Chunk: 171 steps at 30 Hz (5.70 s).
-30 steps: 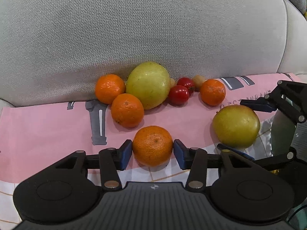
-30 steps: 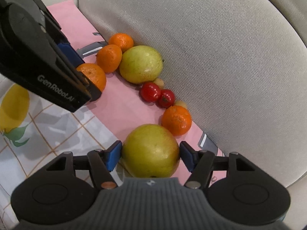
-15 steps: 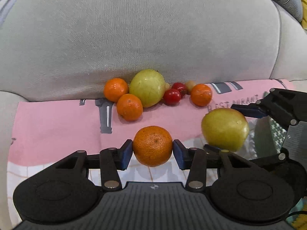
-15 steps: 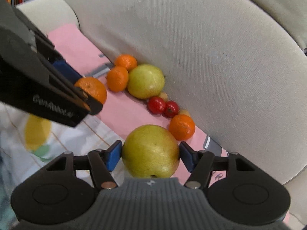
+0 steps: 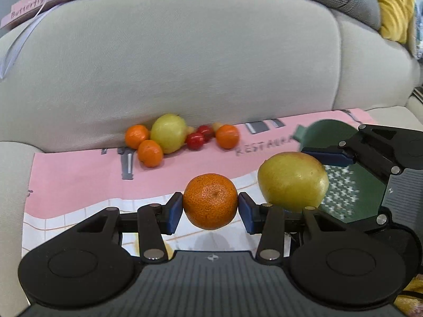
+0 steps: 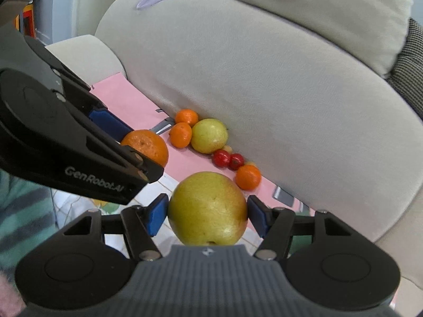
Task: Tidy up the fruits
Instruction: 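Carry the tangerine and pear in both grippers over the green colander, then open both grippers to drop the tangerine and pear into the colander, then withdraw both tools from the colander back toward the fruit pile, then close the left gripper on a tangerine while the right gripper grasps another tangerine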
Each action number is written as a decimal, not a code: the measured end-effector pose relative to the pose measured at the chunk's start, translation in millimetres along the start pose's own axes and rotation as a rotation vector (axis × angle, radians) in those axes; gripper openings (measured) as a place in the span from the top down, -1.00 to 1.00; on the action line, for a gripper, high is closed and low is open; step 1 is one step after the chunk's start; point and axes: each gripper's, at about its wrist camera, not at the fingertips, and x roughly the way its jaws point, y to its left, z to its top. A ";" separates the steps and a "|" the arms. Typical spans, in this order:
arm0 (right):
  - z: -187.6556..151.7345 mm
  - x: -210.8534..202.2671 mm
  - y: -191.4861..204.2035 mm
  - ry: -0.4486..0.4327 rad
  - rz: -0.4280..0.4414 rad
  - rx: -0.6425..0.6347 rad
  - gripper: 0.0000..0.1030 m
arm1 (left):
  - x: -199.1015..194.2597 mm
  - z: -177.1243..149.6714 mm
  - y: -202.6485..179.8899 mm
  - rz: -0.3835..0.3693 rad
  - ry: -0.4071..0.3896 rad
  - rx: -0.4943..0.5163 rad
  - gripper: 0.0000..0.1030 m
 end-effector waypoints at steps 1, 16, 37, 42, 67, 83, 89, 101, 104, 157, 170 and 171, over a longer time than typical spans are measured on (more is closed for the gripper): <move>-3.2 -6.3 -2.9 -0.003 -0.008 0.007 -0.21 | -2.7 -0.4 -5.1 -0.006 -0.004 0.005 0.00; -57.1 -41.9 -65.9 0.080 -0.056 0.094 -0.21 | -5.2 8.6 -94.0 -0.169 0.003 0.155 0.00; -102.1 22.6 -119.8 0.354 0.117 0.015 -0.21 | 65.7 12.8 -160.7 -0.258 0.226 0.362 0.00; -108.7 34.9 -120.0 0.396 0.154 -0.020 -0.21 | 77.1 10.5 -165.8 -0.271 0.278 0.395 0.00; -114.0 52.7 -129.1 0.463 0.221 -0.059 -0.22 | 121.6 1.0 -167.9 -0.195 0.393 0.441 0.00; -107.4 43.9 -136.1 0.490 0.220 -0.078 -0.38 | 110.2 3.1 -170.2 -0.199 0.377 0.447 -0.12; -96.9 30.2 -137.0 0.466 0.196 -0.064 -0.48 | 92.1 3.7 -162.3 -0.198 0.338 0.432 -0.12; -76.8 -7.0 -138.0 0.335 0.105 0.153 -0.60 | 45.3 8.4 -126.9 -0.170 0.209 0.334 -0.15; -73.6 -12.7 -130.4 0.299 0.062 0.206 -0.61 | 35.5 6.0 -115.3 -0.156 0.184 0.308 -0.15; 37.3 150.3 -93.2 0.224 0.114 0.408 -0.07 | 93.0 38.7 91.0 0.052 0.030 -0.073 -0.15; 37.2 196.8 -107.4 0.303 0.146 0.450 0.10 | 140.4 42.3 108.2 0.044 0.093 -0.124 -0.15; 36.9 199.2 -107.5 0.308 0.150 0.451 0.13 | 142.6 42.1 108.7 0.040 0.097 -0.128 -0.15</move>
